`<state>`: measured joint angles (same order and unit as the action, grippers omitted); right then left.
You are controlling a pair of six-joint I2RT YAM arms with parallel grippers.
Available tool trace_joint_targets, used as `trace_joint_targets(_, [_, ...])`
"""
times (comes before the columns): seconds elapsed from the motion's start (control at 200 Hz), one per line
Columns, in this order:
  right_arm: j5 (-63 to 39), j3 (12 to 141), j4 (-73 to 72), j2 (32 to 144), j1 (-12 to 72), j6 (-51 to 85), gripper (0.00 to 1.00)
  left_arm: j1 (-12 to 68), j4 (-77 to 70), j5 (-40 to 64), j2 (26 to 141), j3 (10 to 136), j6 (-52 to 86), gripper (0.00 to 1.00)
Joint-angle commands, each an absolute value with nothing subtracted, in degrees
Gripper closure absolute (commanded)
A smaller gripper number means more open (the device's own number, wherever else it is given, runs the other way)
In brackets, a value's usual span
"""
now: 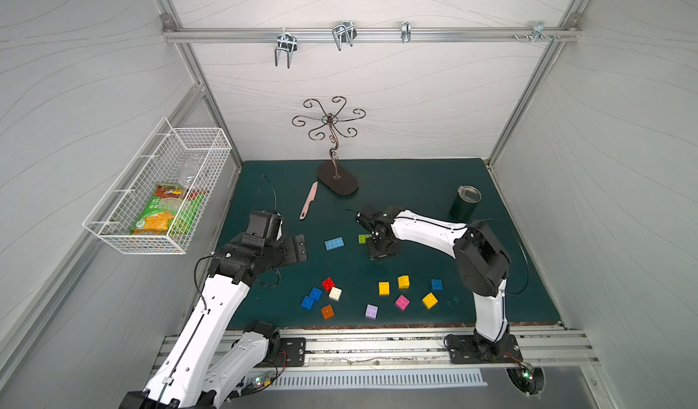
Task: Assemble the number 1 with lego
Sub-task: Assemble the lego brick with the lego brick.
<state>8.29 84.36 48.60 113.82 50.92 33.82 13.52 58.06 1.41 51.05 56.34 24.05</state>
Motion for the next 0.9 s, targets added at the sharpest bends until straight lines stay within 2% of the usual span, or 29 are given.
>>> trace_joint_targets(0.0, [7.96,82.04,46.55,114.27,50.41,33.05,0.95,13.7,55.72,0.7,50.89,56.43,24.01,0.0])
trace_joint_targets(0.896, [6.36,84.45,47.27,119.25,47.03,27.47,0.95,13.72,55.81,0.5,51.24,56.34,24.08,0.0])
